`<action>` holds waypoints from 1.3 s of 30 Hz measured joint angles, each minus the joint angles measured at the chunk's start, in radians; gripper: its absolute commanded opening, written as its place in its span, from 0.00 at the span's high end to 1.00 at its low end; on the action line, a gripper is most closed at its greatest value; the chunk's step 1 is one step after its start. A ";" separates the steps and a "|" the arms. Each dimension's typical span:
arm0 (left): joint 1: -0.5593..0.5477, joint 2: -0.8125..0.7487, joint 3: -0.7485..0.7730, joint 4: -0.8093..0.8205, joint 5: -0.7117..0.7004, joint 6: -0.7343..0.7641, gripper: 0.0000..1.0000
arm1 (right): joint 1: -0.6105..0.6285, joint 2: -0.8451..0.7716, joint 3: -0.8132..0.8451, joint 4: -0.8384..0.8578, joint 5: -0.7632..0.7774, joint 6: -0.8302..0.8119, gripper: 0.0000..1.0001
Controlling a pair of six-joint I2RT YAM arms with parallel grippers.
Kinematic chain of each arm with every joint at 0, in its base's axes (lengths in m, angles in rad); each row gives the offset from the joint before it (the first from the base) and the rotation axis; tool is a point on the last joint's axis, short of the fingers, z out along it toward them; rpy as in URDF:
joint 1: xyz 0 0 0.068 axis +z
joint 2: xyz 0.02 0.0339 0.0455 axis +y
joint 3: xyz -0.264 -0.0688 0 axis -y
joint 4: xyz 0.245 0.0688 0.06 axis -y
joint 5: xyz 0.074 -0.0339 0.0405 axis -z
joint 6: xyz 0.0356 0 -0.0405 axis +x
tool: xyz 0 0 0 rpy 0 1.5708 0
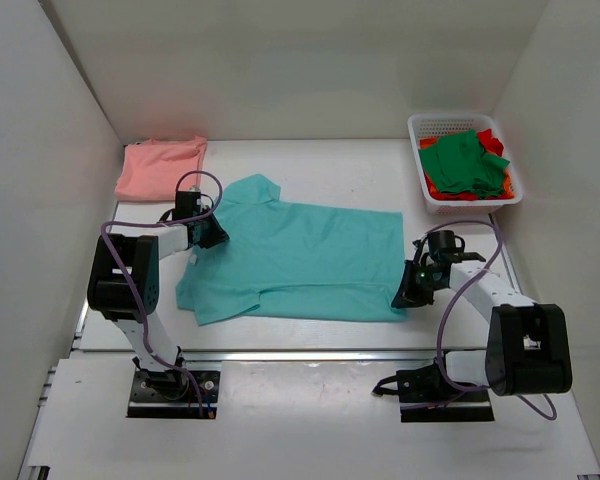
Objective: Fold and stack the t-shirts
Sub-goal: Fold the flattened tshirt in 1/3 of the way
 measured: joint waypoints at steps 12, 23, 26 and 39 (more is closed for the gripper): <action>0.011 -0.004 -0.006 0.003 0.003 -0.005 0.71 | -0.063 -0.027 0.000 -0.088 0.027 0.024 1.00; 0.031 -0.006 -0.006 0.002 0.021 -0.002 0.64 | -0.035 -0.005 0.019 -0.169 0.037 0.025 0.85; 0.034 -0.009 -0.005 -0.002 0.045 0.000 0.59 | -0.012 -0.011 0.051 -0.197 0.066 0.028 0.01; 0.035 -0.070 0.210 -0.070 0.093 0.089 0.48 | 0.023 -0.131 0.203 0.001 0.137 0.016 0.28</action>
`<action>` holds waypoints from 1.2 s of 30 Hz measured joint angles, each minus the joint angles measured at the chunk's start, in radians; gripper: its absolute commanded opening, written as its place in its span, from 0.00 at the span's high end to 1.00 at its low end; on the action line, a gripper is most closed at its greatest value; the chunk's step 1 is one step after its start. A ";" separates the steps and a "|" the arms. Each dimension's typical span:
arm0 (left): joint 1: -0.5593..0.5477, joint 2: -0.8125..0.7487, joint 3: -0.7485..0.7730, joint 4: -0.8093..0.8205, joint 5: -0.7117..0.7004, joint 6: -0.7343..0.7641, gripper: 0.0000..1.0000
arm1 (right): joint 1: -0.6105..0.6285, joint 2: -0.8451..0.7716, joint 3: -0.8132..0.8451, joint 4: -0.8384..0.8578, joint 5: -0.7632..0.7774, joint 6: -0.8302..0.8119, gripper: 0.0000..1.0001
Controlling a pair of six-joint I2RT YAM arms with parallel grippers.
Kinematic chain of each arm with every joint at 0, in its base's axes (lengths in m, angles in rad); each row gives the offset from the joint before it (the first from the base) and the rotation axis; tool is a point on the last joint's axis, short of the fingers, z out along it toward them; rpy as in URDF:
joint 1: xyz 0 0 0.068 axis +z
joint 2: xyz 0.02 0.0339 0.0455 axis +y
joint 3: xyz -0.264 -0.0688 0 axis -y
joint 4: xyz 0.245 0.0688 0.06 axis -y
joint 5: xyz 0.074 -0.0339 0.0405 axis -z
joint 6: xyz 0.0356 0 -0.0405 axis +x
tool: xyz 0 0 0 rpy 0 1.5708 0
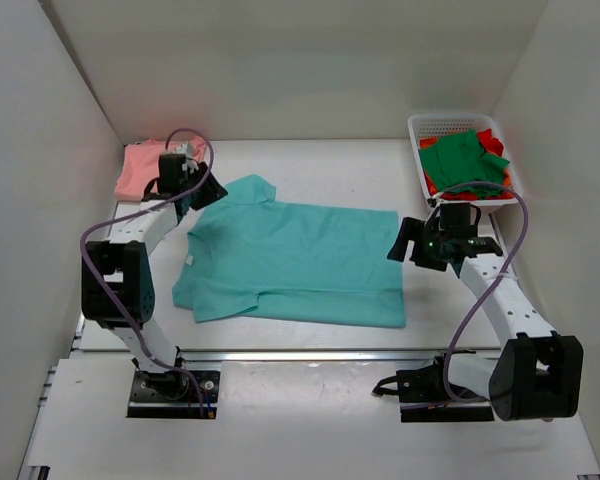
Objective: Fold and stack the t-shirts
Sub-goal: Fold the flattened tshirt in 1/3 of the way, then grap the side of the flattened tshirt furthest away from the robot with both arms
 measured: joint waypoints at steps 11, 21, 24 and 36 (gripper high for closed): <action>0.017 0.374 0.487 -0.052 -0.055 0.191 0.43 | -0.007 0.259 0.070 0.213 -0.081 -0.004 1.00; 0.006 0.718 0.858 -0.259 -0.076 0.311 0.40 | -0.005 0.336 0.103 0.301 -0.117 -0.005 0.95; -0.010 0.743 0.898 -0.319 -0.076 0.337 0.42 | -0.011 0.369 0.111 0.305 -0.113 -0.004 0.92; -0.019 0.755 0.935 -0.431 -0.005 0.335 1.00 | -0.013 0.517 0.226 0.341 0.033 0.052 0.63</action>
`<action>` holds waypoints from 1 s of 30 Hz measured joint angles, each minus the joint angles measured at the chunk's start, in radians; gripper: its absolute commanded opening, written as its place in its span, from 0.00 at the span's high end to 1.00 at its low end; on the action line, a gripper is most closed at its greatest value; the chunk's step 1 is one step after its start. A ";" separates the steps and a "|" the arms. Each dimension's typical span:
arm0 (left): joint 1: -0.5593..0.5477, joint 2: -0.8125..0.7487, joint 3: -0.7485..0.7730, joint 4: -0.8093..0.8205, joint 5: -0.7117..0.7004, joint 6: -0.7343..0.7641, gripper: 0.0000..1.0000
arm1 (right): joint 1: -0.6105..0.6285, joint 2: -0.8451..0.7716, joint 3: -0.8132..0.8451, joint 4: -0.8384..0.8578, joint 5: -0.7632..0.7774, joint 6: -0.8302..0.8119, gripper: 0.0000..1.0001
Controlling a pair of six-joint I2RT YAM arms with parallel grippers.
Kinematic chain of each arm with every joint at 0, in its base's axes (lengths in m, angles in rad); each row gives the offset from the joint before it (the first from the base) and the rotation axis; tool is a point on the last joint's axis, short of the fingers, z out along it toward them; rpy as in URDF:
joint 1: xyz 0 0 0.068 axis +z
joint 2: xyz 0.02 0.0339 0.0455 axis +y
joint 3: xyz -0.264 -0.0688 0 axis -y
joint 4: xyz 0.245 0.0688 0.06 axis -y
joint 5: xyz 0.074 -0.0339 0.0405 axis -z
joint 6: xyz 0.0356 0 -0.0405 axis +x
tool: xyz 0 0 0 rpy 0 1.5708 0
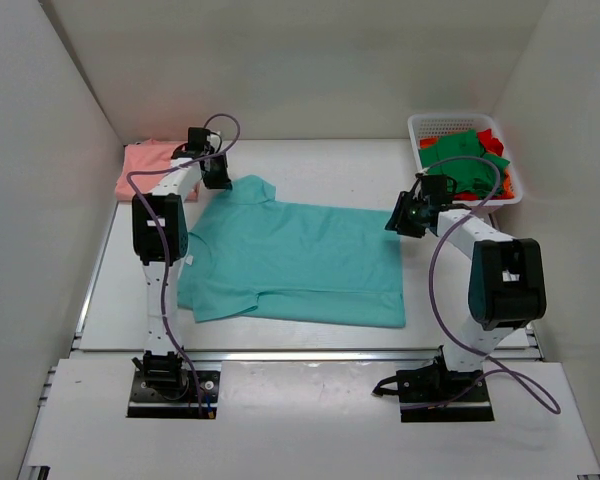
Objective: Fold and stack the t-shirts
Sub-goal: Grap the side of the flattened tshirt furthest away from the robot with both arms
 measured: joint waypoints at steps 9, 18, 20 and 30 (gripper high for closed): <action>0.014 -0.066 -0.146 0.081 0.036 -0.039 1.00 | 0.019 0.116 0.082 0.048 0.118 0.074 0.61; 0.019 -0.076 -0.166 0.091 0.067 -0.053 1.00 | 0.030 0.267 0.279 0.021 0.229 0.100 0.53; 0.019 -0.076 -0.169 0.093 0.070 -0.055 1.00 | 0.030 0.307 0.332 0.011 0.235 0.099 0.51; 0.036 -0.086 -0.201 0.124 0.097 -0.071 1.00 | 0.055 0.381 0.401 -0.067 0.250 0.095 0.51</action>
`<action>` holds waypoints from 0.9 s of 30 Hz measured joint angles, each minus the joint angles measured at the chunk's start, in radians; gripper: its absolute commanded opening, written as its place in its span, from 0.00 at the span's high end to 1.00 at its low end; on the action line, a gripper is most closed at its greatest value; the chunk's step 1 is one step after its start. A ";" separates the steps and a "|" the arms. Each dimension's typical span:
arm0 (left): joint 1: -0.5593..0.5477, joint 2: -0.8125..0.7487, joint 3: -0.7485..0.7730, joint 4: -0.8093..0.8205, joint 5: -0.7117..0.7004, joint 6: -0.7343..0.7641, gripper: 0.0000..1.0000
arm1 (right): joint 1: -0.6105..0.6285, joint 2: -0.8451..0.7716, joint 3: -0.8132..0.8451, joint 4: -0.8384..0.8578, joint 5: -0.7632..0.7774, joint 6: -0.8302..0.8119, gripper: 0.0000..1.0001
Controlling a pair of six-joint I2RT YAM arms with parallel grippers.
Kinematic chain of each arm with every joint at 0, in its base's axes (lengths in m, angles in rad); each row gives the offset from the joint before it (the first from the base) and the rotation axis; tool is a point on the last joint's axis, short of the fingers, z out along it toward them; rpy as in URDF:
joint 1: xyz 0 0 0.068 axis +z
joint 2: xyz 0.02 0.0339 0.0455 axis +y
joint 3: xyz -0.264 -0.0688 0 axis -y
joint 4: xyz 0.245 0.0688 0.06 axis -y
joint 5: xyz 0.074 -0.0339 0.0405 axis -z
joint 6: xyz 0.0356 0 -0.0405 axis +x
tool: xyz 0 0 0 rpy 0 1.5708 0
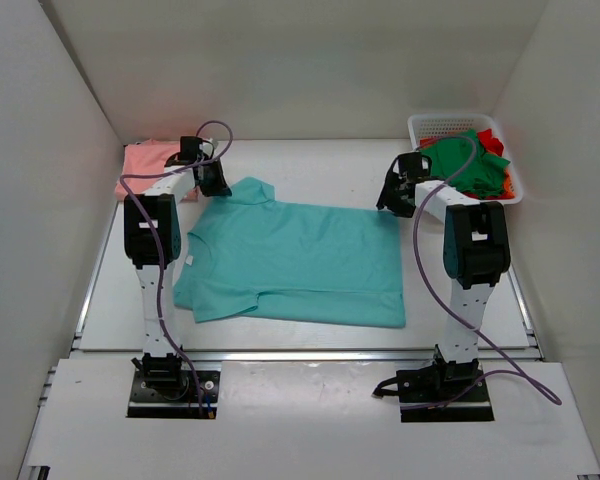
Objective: Fold and stack the t-shirts
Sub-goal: Grap the side of the flattened tshirt furthest away from the robot with both arms
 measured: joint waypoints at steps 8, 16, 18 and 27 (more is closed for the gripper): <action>0.003 -0.007 -0.016 0.014 0.008 -0.002 1.00 | -0.013 0.000 -0.005 -0.020 0.008 0.000 0.89; 0.009 -0.014 -0.029 0.019 0.013 -0.008 1.00 | -0.030 0.000 -0.003 -0.032 -0.005 -0.021 1.00; 0.011 -0.019 -0.035 0.020 0.013 -0.008 1.00 | -0.027 0.000 -0.003 -0.033 -0.002 -0.029 1.00; 0.033 -0.109 -0.123 0.008 0.039 -0.018 1.00 | -0.010 -0.081 -0.052 -0.025 -0.005 -0.075 1.00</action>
